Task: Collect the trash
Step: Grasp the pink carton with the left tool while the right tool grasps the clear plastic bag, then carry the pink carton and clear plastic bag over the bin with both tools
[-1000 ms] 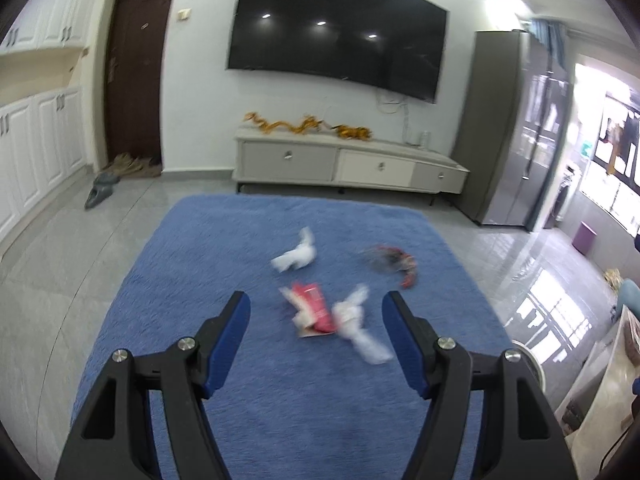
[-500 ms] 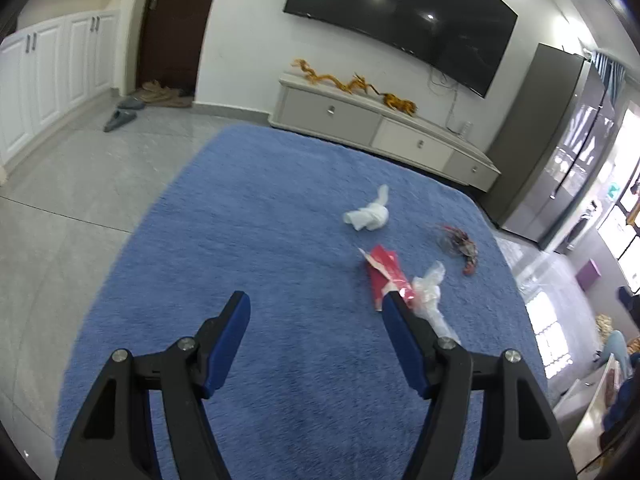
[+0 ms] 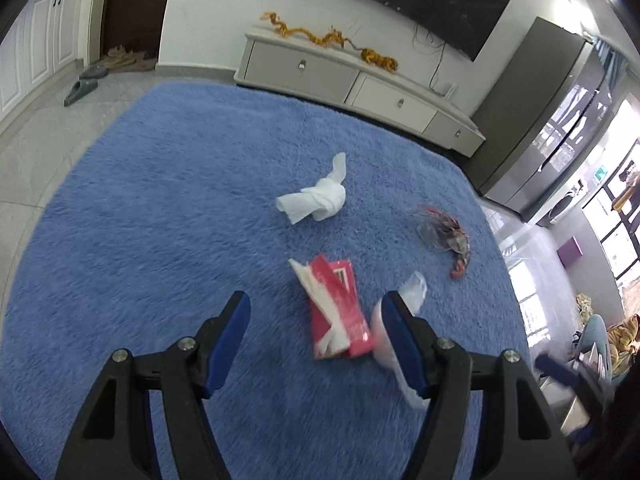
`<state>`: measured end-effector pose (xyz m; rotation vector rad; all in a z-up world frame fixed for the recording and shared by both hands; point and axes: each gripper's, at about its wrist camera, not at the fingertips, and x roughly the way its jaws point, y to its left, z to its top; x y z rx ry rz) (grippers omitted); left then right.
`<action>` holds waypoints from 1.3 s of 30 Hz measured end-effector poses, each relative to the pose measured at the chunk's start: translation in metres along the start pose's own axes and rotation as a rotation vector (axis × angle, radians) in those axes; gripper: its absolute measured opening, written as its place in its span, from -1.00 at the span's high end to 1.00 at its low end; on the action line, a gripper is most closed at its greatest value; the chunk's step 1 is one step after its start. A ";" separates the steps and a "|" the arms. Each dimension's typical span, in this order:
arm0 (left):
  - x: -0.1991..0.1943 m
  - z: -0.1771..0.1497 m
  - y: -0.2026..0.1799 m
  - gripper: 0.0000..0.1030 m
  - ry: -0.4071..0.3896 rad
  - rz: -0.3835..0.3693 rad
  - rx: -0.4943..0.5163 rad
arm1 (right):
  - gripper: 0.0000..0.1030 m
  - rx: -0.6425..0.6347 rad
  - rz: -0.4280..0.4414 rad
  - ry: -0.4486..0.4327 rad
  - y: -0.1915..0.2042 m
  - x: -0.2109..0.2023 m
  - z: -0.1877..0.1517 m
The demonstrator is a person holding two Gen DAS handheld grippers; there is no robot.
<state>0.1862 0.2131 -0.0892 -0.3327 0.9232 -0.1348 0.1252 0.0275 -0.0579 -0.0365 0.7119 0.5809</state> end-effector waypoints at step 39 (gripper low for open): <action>-0.027 -0.049 -0.044 0.43 -0.065 0.031 0.176 | 0.80 0.012 -0.016 0.039 0.004 -0.021 -0.026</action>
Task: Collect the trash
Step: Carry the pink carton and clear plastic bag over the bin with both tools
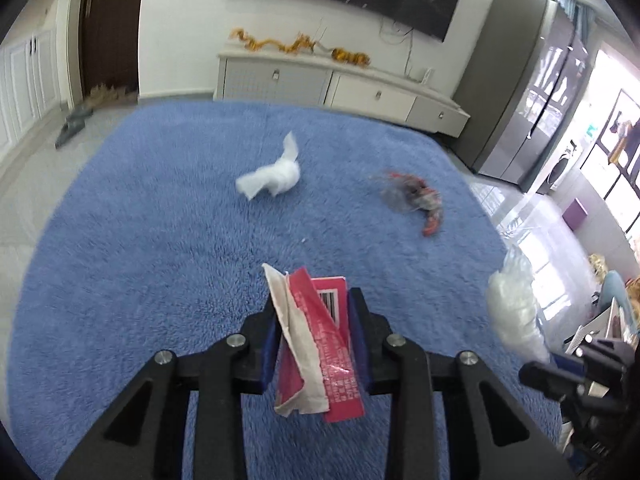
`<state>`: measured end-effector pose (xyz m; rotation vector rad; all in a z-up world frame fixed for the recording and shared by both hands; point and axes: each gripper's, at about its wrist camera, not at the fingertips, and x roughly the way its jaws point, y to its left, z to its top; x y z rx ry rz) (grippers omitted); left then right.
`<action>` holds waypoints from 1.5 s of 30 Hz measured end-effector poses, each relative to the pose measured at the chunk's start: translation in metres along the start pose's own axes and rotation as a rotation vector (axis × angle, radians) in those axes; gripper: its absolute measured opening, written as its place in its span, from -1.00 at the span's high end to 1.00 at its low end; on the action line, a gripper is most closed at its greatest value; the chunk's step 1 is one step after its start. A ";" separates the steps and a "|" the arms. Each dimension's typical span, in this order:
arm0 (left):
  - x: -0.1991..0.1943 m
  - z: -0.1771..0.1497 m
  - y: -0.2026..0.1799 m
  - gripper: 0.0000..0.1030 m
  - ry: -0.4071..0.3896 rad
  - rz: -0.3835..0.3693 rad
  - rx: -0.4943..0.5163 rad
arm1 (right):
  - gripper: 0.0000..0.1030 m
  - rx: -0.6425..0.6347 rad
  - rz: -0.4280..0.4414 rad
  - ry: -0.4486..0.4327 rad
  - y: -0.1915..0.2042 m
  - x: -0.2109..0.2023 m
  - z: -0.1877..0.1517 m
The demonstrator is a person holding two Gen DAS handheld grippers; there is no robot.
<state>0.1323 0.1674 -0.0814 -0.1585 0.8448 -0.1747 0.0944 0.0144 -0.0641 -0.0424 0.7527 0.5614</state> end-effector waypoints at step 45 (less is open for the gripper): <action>-0.132 -0.033 -0.108 0.42 -0.285 0.115 0.311 | 0.80 0.068 -0.054 -0.257 0.004 -0.141 -0.045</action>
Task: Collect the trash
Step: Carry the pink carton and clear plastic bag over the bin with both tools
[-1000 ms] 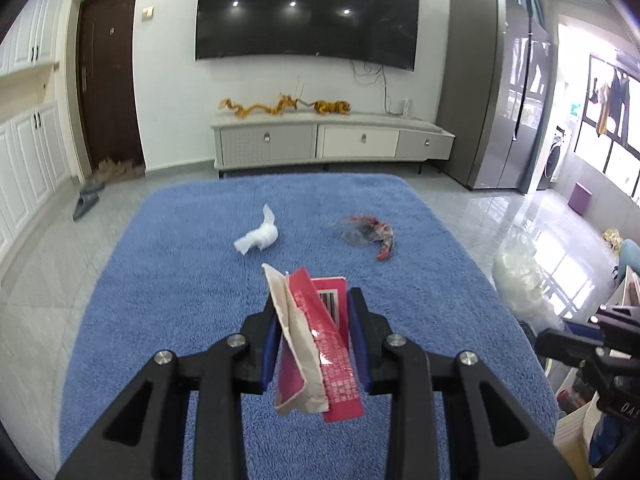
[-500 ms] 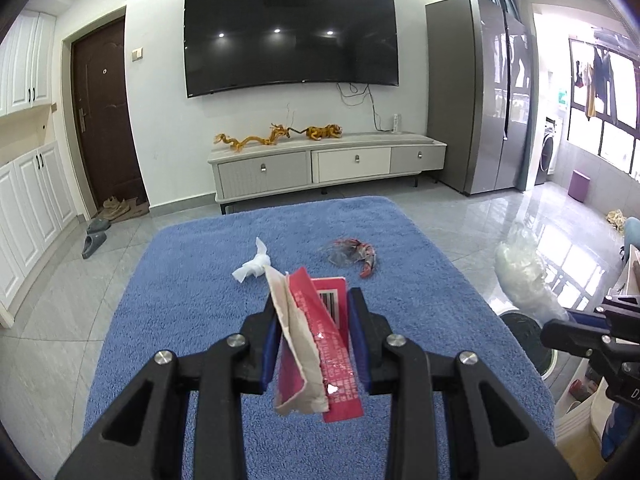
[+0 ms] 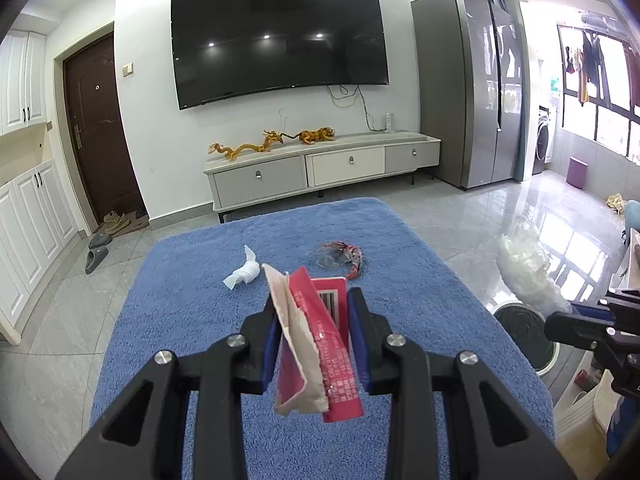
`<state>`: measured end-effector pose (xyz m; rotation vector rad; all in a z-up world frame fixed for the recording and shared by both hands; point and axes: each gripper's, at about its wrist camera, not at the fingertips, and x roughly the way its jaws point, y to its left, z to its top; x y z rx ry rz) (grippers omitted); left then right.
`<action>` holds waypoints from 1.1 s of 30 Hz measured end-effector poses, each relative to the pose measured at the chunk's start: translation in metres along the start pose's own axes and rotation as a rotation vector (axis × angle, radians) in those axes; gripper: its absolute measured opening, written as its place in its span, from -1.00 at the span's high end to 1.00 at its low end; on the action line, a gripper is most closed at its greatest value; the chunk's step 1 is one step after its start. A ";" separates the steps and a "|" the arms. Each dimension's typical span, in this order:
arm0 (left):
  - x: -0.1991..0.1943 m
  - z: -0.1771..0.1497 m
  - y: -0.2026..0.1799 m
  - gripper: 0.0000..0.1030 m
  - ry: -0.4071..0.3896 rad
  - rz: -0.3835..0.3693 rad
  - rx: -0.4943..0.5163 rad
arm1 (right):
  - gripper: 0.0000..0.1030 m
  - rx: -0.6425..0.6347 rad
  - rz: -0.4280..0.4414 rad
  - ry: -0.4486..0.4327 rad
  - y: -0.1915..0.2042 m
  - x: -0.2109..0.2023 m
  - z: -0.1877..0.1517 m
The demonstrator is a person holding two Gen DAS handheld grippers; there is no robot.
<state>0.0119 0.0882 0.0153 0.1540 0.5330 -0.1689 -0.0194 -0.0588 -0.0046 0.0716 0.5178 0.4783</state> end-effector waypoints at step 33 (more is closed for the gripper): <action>0.019 0.016 -0.075 0.42 0.026 -0.044 0.159 | 0.80 0.149 -0.057 -0.087 -0.052 -0.036 -0.025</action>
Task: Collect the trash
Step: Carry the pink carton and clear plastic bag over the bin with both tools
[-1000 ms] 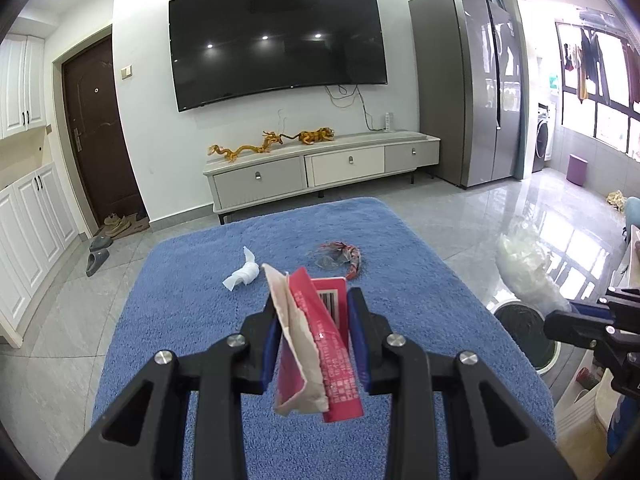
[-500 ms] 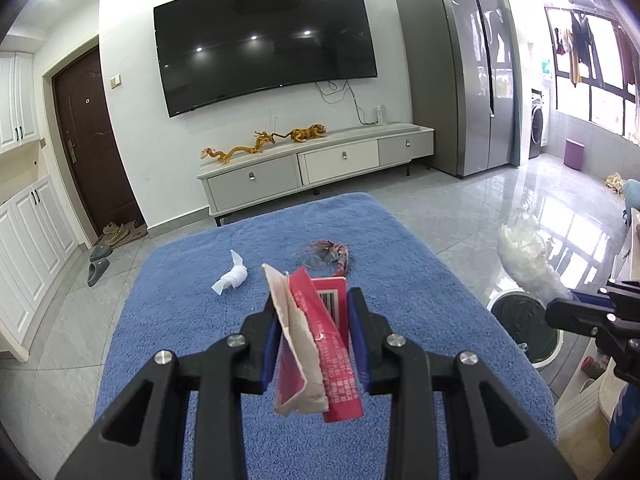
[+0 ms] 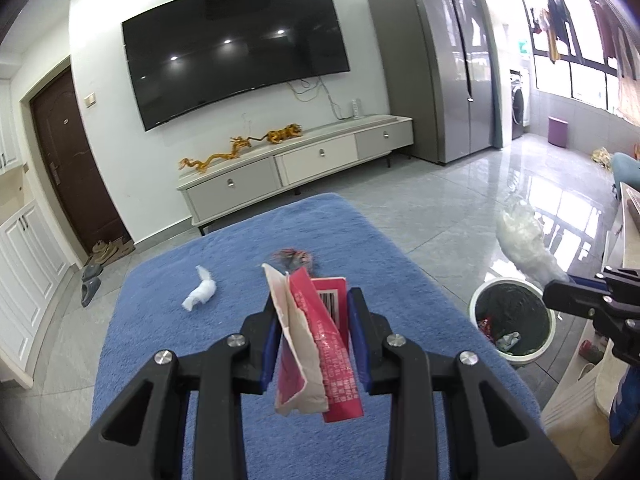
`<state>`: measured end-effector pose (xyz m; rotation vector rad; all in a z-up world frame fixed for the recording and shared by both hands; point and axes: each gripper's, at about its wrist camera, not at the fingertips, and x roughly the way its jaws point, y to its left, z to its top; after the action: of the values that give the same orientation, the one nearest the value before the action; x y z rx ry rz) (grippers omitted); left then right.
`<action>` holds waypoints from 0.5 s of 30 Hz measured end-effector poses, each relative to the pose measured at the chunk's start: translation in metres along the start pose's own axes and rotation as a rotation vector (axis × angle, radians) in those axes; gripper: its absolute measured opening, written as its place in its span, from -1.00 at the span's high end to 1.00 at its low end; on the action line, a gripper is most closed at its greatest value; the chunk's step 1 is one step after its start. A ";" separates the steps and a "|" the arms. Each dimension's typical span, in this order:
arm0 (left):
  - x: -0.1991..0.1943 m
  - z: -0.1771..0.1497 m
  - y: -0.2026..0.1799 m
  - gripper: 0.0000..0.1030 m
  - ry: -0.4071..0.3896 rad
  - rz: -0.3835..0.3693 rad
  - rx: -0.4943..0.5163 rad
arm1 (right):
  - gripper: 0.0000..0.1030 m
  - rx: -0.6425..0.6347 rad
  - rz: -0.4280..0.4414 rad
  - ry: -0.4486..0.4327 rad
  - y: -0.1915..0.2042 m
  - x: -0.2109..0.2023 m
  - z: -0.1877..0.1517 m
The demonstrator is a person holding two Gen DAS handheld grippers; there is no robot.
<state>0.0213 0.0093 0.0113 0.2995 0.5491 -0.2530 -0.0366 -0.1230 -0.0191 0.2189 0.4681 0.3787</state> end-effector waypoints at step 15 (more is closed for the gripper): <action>0.041 0.034 -0.107 0.42 0.049 -0.156 0.142 | 0.80 0.184 -0.137 -0.032 -0.095 -0.038 -0.016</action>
<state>0.0371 -0.1078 -0.0060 0.4019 0.6052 -0.4372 -0.0466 -0.2230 -0.0451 0.3692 0.4835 0.1978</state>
